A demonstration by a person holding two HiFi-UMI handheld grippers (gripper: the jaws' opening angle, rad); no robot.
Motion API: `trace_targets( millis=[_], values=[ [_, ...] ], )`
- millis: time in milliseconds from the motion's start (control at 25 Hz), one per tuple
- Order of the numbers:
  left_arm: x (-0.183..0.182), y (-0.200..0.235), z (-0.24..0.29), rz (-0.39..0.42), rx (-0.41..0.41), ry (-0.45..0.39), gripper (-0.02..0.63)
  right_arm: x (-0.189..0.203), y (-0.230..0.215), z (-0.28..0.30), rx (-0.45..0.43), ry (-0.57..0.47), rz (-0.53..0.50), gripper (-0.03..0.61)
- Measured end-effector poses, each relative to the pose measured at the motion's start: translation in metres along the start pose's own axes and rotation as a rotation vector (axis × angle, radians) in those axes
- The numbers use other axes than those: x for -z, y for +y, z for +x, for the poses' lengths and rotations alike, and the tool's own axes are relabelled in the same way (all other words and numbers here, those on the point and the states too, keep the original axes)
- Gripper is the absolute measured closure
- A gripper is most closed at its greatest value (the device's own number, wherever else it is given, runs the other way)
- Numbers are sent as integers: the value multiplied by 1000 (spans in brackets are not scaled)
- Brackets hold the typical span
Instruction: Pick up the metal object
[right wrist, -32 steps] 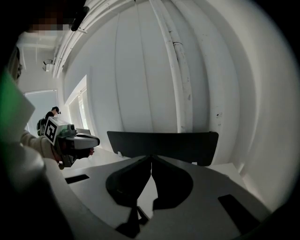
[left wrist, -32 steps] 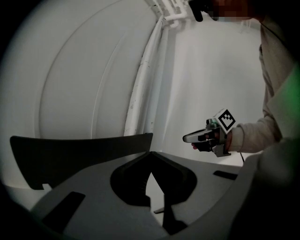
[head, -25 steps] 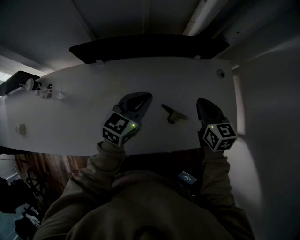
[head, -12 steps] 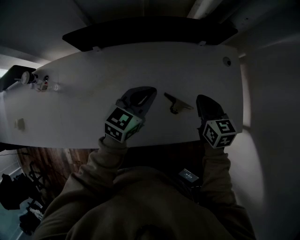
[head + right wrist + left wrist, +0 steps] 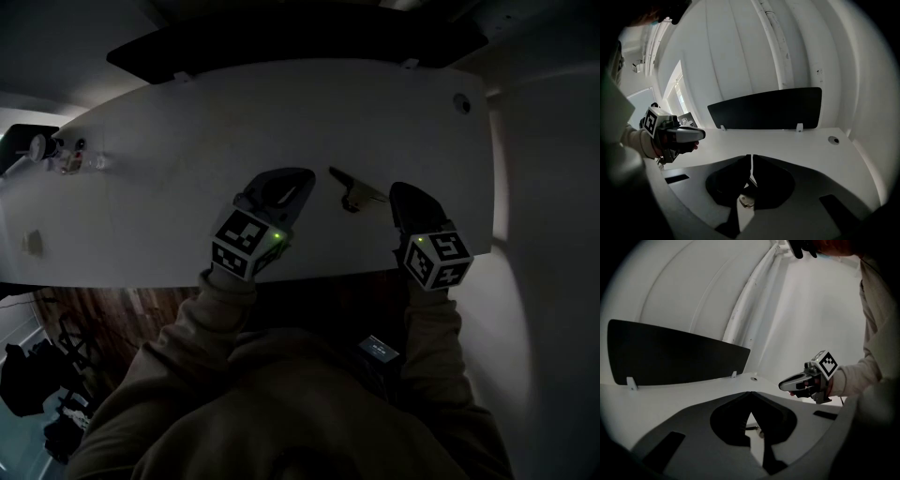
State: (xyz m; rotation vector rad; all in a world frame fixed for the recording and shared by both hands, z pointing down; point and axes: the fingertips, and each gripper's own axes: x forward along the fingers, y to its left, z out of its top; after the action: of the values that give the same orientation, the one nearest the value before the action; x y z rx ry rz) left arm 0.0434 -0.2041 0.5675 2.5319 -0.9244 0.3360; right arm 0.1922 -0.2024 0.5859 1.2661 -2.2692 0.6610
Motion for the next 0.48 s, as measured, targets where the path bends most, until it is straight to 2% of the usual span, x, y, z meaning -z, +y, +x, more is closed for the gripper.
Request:
trace_targets(
  millis=[480],
  values=[
    [40, 3, 0, -51, 8, 60, 614, 46, 19, 25, -38, 67, 1, 557]
  ],
)
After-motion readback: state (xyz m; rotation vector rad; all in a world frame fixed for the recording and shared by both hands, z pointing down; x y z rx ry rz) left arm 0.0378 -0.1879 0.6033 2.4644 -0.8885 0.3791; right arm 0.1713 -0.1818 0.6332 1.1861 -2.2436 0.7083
